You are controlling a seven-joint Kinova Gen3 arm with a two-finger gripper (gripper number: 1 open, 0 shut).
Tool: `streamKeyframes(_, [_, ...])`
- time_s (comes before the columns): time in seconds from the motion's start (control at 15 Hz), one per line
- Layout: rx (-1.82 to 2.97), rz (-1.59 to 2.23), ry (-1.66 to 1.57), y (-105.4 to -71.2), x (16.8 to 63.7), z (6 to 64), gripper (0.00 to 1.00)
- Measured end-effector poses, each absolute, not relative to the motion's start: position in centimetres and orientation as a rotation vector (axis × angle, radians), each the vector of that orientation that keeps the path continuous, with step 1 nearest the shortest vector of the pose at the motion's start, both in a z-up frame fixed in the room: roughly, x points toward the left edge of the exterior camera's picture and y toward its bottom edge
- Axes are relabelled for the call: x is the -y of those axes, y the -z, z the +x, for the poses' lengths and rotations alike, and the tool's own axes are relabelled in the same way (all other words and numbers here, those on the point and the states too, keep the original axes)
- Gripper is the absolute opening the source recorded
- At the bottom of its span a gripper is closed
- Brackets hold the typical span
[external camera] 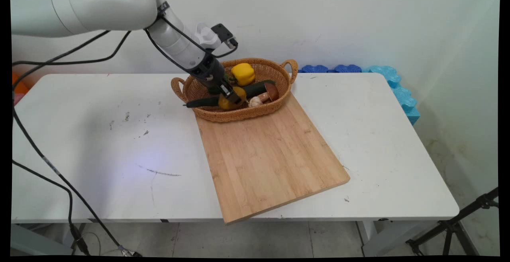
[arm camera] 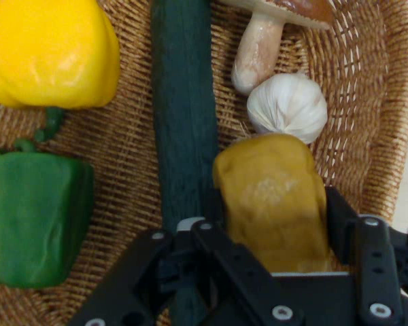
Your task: Place the picked object in the vegetable basket
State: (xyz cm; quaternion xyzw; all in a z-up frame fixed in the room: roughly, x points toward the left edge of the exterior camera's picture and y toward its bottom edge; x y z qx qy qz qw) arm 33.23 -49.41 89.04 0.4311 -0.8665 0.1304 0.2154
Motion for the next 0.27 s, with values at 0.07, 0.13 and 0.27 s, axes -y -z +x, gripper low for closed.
streamKeyframes(0.07, [2.402,1.193,-0.361,-88.79,49.38,33.23,1.0])
streamKeyframes(0.13, [2.402,1.187,-0.361,-88.57,49.34,33.2,1.0])
streamKeyframes(0.27, [2.4,1.168,-0.36,-88.41,49.18,33.14,1.0])
